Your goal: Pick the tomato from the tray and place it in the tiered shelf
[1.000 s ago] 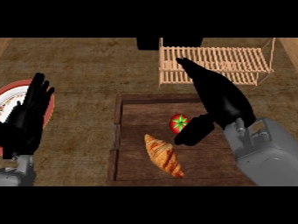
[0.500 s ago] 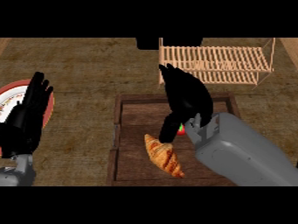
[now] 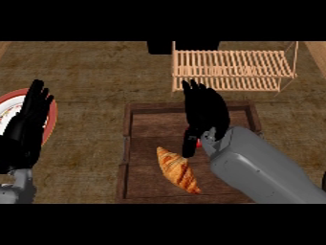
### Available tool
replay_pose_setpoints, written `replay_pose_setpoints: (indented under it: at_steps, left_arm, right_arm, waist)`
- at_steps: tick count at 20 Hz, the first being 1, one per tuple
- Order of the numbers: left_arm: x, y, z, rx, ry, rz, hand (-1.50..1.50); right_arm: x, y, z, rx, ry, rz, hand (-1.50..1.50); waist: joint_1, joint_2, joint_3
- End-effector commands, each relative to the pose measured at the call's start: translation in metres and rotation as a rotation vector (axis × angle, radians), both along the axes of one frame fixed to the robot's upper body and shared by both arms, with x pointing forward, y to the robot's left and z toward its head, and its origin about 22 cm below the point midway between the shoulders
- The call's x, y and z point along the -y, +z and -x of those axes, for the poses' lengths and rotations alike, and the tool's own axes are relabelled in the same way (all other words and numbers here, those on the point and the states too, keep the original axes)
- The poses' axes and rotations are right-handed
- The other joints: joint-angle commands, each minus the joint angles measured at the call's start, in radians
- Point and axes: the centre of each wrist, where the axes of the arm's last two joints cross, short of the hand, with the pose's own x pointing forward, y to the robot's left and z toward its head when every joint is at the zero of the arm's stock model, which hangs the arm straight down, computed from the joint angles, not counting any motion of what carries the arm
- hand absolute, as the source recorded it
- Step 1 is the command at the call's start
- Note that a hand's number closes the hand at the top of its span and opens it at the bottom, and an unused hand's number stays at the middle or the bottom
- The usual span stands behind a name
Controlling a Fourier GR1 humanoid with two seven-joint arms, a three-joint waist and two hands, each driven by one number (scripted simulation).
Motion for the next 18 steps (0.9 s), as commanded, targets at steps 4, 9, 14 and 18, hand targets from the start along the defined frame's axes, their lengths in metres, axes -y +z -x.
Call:
replay_pose_setpoints:
  at_steps: [4,9,14,18]
  left_arm:
    - [0.007,-0.009,0.012,0.002,-0.016,0.008,0.0]
    - [0.01,0.004,-0.002,-0.001,0.003,0.006,0.0]
    - [0.013,-0.009,-0.004,0.001,-0.005,0.013,0.0]
    - [0.008,0.008,-0.008,0.016,0.007,0.009,0.0]
  right_arm:
    - [0.001,-0.013,0.015,-0.064,-0.106,0.093,-1.5]
    - [0.017,-0.04,0.01,-0.096,-0.116,0.108,-1.5]
    - [0.007,-0.043,0.022,-0.065,-0.11,0.088,-1.5]
    - [0.029,-0.057,-0.003,-0.066,-0.097,0.061,-1.5]
  waist:
    - [-0.001,-0.001,0.001]
    - [-0.001,0.001,0.001]
    - [-0.002,0.001,0.001]
    - [0.002,0.003,0.001]
